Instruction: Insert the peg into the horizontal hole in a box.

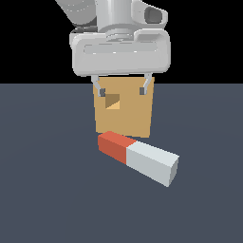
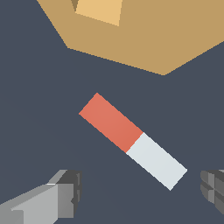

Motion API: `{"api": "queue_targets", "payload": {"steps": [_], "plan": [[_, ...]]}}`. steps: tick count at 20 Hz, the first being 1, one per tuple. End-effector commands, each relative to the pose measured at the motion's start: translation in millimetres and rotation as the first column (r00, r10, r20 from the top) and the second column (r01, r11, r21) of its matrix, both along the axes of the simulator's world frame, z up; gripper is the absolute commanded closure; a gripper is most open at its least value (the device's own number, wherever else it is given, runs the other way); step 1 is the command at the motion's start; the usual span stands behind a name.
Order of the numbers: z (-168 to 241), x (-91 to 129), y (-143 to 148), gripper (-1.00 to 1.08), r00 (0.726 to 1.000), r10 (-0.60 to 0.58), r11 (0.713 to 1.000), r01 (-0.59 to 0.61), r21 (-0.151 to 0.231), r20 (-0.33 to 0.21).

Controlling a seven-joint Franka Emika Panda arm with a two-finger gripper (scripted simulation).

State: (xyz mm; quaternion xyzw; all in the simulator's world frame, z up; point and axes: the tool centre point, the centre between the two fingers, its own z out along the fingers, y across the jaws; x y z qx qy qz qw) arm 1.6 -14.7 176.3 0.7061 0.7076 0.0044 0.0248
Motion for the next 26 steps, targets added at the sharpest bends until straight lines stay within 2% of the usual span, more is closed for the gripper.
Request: {"api": "queue_targets", "payload": {"steps": [1,9,16,21,26], "plan": [[0.0,0.0,0.0,-0.92,1.000,0.000,1.000,0.000,0.000,0.000],[-4.3,1.7,-3.0,-0.92,0.999,0.037,0.999,-0.037,0.001,-0.002],[-15.4,6.6,-10.3,-0.92,0.991,0.131,0.991,-0.131,0.003,-0.007],[-27.7,12.8,-17.9,-0.92,0.972,0.234,0.972,-0.234,0.005,-0.013],[-42.0,20.9,-25.6,-0.92,0.937,0.349,0.937,-0.349,0.009,-0.019]]}}
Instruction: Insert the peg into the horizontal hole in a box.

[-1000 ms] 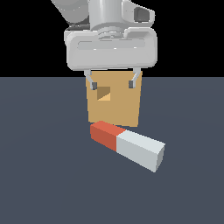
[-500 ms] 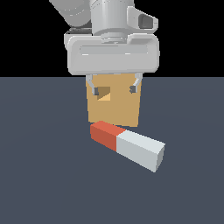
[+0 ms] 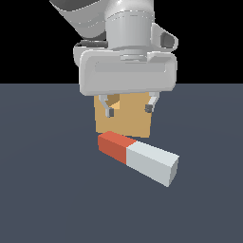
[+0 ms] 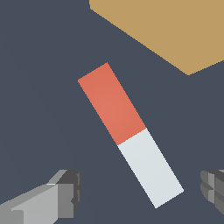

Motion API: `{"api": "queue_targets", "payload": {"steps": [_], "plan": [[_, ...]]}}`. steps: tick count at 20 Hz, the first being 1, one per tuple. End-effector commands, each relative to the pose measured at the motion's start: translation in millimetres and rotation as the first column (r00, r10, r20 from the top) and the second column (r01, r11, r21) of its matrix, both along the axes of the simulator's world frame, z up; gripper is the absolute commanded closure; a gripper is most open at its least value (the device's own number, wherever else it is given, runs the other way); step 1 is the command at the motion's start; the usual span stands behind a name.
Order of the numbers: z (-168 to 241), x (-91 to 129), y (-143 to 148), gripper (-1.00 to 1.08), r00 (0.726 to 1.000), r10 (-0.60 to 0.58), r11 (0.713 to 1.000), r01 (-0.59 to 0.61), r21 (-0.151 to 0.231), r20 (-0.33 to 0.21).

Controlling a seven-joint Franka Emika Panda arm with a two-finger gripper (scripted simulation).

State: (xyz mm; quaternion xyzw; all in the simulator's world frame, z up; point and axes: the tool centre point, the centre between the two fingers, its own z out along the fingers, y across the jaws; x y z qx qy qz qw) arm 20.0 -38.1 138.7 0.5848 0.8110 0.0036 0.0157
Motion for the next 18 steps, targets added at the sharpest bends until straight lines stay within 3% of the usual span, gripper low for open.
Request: {"api": "queue_targets", "payload": {"steps": [1,8,18], "plan": [[-7.4,4.3,-3.7,-0.92,0.998,0.063,0.998,-0.062,0.001,-0.003],[-28.7,18.1,-12.8,-0.92,0.971,0.240,0.971,-0.239,0.005,-0.013],[-54.6,36.9,-19.5,-0.92,0.896,0.444,0.896,-0.444,0.011,-0.025]]}}
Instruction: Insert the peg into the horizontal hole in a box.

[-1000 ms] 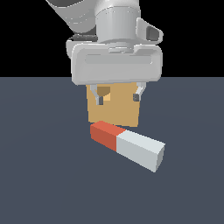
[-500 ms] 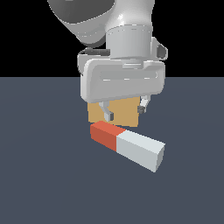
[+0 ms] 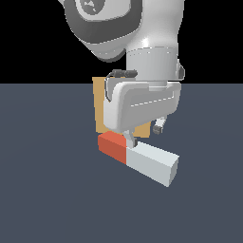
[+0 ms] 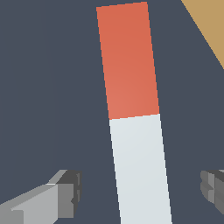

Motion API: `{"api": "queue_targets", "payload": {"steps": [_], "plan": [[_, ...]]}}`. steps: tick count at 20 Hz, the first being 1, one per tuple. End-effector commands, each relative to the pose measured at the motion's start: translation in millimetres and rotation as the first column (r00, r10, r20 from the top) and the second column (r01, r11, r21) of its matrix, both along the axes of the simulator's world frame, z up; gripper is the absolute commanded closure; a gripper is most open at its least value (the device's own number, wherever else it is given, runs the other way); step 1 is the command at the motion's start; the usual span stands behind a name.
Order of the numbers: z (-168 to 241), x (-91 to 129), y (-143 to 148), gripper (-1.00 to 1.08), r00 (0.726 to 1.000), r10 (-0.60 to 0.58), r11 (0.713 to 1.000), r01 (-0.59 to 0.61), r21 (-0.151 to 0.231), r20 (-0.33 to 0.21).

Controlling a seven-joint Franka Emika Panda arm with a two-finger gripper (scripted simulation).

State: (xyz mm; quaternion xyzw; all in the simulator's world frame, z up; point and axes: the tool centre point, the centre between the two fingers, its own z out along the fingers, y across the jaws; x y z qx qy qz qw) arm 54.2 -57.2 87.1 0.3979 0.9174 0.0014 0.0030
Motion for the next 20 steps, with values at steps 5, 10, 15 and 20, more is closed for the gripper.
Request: {"api": "queue_targets", "payload": {"steps": [5,10,15,20], "plan": [[-10.2,8.1,-1.2,-0.92,0.996,0.089,0.996,-0.089,0.000,-0.005],[-13.0,10.5,-1.2,-0.92,0.994,0.113,0.994,-0.113,0.000,-0.006],[-16.2,10.0,-1.4,-0.92,0.994,0.109,0.994,-0.109,0.000,-0.007],[-36.8,9.6,-1.2,-0.92,0.994,0.111,0.994,-0.111,0.000,-0.007]]}}
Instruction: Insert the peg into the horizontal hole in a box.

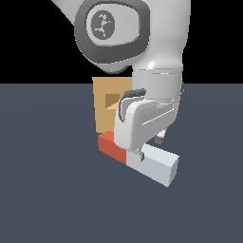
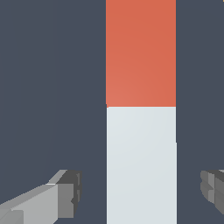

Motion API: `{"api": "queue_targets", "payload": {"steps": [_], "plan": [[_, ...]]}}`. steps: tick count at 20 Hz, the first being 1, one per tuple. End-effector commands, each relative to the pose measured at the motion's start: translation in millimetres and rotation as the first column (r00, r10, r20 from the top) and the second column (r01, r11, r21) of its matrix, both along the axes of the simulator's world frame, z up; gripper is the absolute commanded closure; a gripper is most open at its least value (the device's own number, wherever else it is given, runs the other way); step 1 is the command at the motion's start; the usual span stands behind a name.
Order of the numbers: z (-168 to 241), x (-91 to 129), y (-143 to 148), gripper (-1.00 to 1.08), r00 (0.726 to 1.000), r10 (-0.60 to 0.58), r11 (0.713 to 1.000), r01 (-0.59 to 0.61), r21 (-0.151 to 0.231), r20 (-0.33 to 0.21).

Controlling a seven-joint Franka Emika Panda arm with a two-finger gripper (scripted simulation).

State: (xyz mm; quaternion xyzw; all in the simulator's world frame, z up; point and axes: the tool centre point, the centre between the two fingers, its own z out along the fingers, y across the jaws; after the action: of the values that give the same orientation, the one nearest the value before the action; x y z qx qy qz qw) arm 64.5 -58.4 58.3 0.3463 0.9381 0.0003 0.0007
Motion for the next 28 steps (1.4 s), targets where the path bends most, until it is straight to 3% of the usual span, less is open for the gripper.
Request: {"api": "queue_targets", "payload": {"steps": [1,10,11,28], "plan": [[-14.0,-0.9,0.2,-0.92,1.000,0.001,1.000,-0.001,0.000,-0.002],[-34.2,0.3,0.4,-0.92,1.000,0.003,1.000,-0.003,0.000,-0.002],[-34.2,0.3,0.4,1.08,1.000,0.003,1.000,-0.003,0.000,-0.002],[-30.9,-5.3,-1.1,1.08,0.999,-0.036,0.999,0.036,0.000,-0.003]]}}
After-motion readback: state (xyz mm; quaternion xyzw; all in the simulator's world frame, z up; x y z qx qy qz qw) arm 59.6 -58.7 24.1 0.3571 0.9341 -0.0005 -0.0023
